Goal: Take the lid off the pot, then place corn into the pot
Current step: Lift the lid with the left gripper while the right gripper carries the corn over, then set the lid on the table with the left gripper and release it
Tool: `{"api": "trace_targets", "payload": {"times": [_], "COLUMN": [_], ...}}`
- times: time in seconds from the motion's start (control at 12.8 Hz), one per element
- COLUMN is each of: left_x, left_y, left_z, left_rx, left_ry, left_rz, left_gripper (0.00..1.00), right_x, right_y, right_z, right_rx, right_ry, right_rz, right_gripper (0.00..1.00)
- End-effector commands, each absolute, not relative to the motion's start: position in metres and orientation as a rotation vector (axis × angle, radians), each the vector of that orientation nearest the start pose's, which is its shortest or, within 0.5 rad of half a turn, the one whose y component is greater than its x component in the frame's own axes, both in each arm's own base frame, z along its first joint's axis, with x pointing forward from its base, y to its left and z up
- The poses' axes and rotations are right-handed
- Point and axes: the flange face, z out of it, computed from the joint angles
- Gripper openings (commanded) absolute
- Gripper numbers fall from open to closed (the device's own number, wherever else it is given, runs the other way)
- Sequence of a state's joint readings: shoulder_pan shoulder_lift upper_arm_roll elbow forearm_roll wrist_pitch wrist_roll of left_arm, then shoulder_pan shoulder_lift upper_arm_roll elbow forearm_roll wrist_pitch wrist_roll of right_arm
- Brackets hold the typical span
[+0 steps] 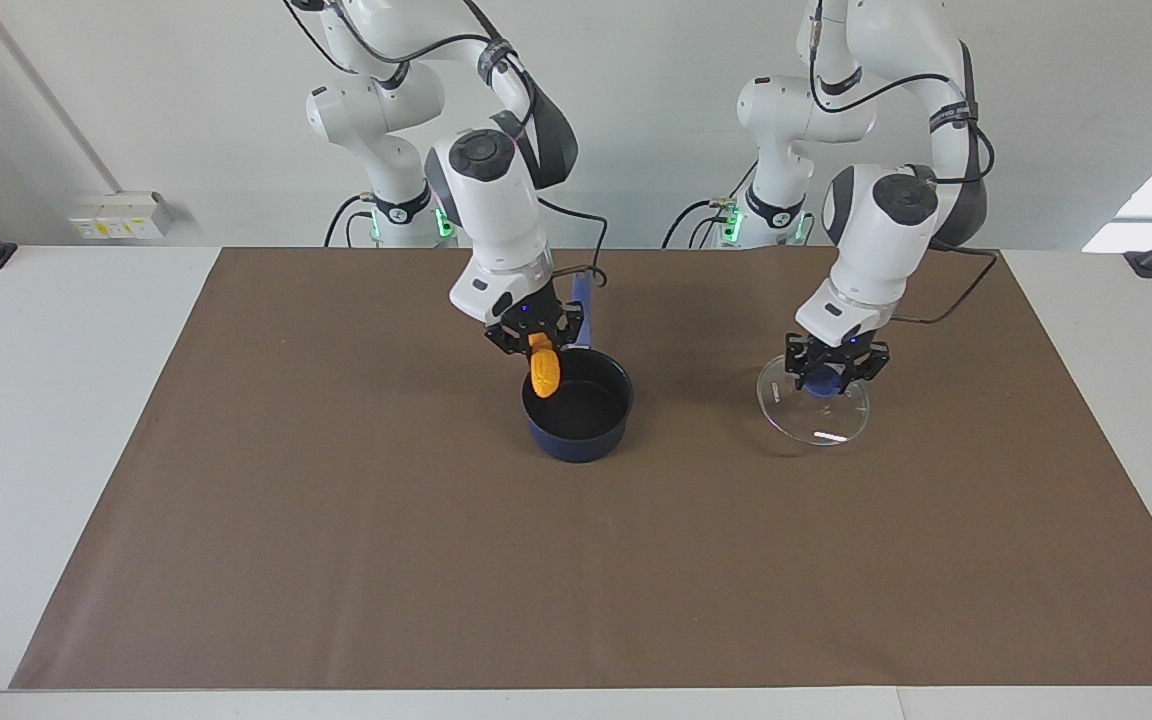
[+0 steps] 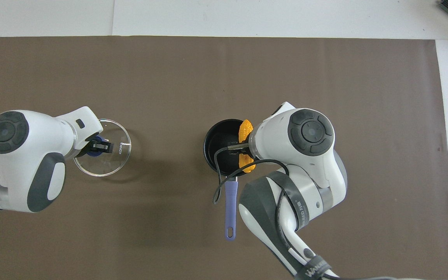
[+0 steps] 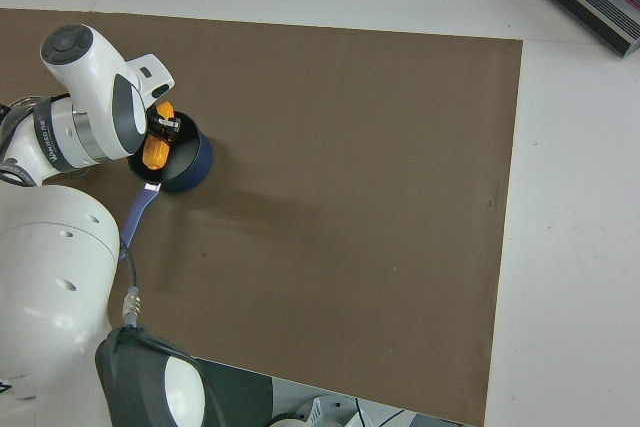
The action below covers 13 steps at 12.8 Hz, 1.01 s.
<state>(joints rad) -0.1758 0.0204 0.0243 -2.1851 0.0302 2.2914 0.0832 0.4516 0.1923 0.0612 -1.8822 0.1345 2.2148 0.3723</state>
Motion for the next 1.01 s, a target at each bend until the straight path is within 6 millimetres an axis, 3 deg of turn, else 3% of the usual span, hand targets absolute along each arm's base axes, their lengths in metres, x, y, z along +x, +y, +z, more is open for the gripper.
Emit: {"api": "trace_targets", "payload": {"times": [0.0,0.16,0.31,0.54,0.78,0.93], "left_x": [0.536,0.536,0.54,0.544,0.551,0.551], "left_y": [-0.04,-0.029,-0.025,-0.001,0.004,0.013], "left_z": [0.388,0.379,0.37,0.357,0.336,0.336], "left_rx": [-3.111,-3.114,-3.112,-3.118,-3.116,-3.113], "left_ry": [0.485,0.491,0.49,0.419,0.402,0.416], "left_rz": [-0.177,-0.159,-0.168,-0.168,-0.184,-0.173], "left_gripper": [0.0,0.0,0.0,0.0,0.0,0.0], "right_x": [0.547,0.551,0.552,0.552,0.549,0.547], "right_y": [0.319,0.33,0.333,0.332,0.332,0.332], "right_z": [0.404,0.377,0.365,0.362,0.359,0.355], "right_rx": [-2.943,-2.936,-2.937,-2.94,-2.945,-2.951], "right_ry": [-0.032,-0.007,-0.014,-0.023,-0.025,-0.033], "right_rz": [-0.107,-0.122,-0.12,-0.114,-0.102,-0.091], "right_gripper": [0.0,0.0,0.0,0.0,0.0,0.0]}}
